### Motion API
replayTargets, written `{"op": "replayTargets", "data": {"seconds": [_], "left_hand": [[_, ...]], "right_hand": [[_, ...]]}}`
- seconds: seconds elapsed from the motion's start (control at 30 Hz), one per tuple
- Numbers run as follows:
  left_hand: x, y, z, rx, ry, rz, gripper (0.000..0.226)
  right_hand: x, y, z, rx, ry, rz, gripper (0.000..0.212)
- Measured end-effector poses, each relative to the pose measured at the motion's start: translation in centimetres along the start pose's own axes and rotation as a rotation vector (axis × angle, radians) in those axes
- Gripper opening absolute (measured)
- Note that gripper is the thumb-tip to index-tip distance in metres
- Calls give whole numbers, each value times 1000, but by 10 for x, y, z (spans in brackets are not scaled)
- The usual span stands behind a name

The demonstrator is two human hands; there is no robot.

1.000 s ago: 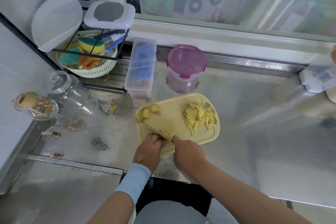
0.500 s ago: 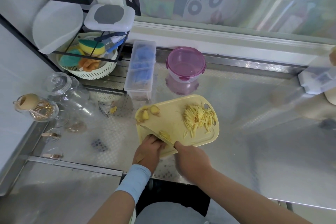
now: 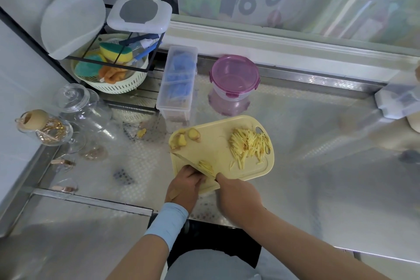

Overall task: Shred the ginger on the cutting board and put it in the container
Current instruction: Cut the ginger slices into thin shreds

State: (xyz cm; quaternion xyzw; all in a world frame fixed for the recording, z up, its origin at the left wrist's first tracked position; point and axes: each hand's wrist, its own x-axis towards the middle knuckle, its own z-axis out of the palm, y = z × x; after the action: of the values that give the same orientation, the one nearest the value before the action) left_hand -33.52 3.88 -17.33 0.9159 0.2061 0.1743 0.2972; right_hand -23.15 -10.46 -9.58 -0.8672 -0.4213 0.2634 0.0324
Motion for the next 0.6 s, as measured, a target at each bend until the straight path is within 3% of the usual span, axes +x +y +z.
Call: {"op": "replayTargets", "data": {"seconds": [0.37, 0.6], "left_hand": [[-2, 9, -2, -45, 63, -51, 34], [0, 7, -2, -32, 80, -11, 30]], "right_hand": [[23, -7, 0, 0, -59, -25, 27], [5, 6, 10, 16, 7, 9, 26]]}}
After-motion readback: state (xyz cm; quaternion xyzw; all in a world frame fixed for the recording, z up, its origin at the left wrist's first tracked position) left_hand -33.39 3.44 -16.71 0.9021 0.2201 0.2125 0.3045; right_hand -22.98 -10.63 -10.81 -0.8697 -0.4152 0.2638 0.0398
